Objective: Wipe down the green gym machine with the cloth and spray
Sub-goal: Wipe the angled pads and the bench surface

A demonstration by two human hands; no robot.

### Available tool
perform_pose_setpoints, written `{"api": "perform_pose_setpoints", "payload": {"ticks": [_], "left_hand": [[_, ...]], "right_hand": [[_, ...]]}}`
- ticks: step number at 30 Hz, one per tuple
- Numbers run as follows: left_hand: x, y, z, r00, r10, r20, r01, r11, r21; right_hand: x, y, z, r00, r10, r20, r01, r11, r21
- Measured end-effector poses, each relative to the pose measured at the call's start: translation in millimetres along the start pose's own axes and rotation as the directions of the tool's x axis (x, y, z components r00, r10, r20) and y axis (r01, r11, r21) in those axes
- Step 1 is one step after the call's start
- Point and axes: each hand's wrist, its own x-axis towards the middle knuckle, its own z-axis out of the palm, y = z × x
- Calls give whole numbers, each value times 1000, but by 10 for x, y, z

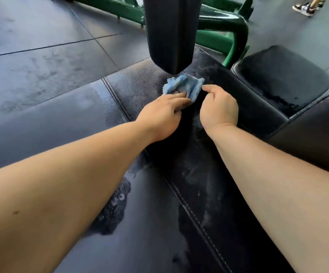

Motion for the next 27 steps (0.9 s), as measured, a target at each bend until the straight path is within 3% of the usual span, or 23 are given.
{"api": "perform_pose_setpoints", "payload": {"ticks": [5,10,12,14,16,17,19,21,23,25,27], "left_hand": [[-689,154,26,986,148,70,-145,988,-58],[-1208,65,-65,902,360,238,-366,930,-19],[-1135,-89,-124,931,236,277,-268,960,80],[-930,-89,-175,979,-30,200,6,993,119],[-714,49,-203,955,-281,97,282,959,8],[-632,244,-140,951,-299,84,304,952,-50],[-702,516,-28,967,-211,142,229,966,-122],[-971,829,147,974,84,210,-43,980,-196],[-1109,789,229,930,306,203,-277,948,-159],[-990,591,236,952,259,161,-263,965,5],[-852,505,221,999,10,49,-13,998,60]], "right_hand": [[-240,118,-161,962,-83,262,111,990,-91],[-997,297,-432,922,-134,362,220,953,-208],[-1215,288,-404,904,-114,413,229,943,-240],[-1341,264,-473,892,-100,440,214,952,-218],[-1453,285,-568,894,-87,439,198,956,-214],[-1507,371,-672,905,-52,423,169,954,-246],[-1620,481,-735,923,-78,377,198,935,-293],[-1703,672,-826,931,-177,319,292,886,-360],[-1772,863,-922,931,-201,305,315,864,-392],[-1812,949,-1074,924,-162,346,303,862,-406],[-1796,1042,-1178,930,-174,325,299,871,-390]]}}
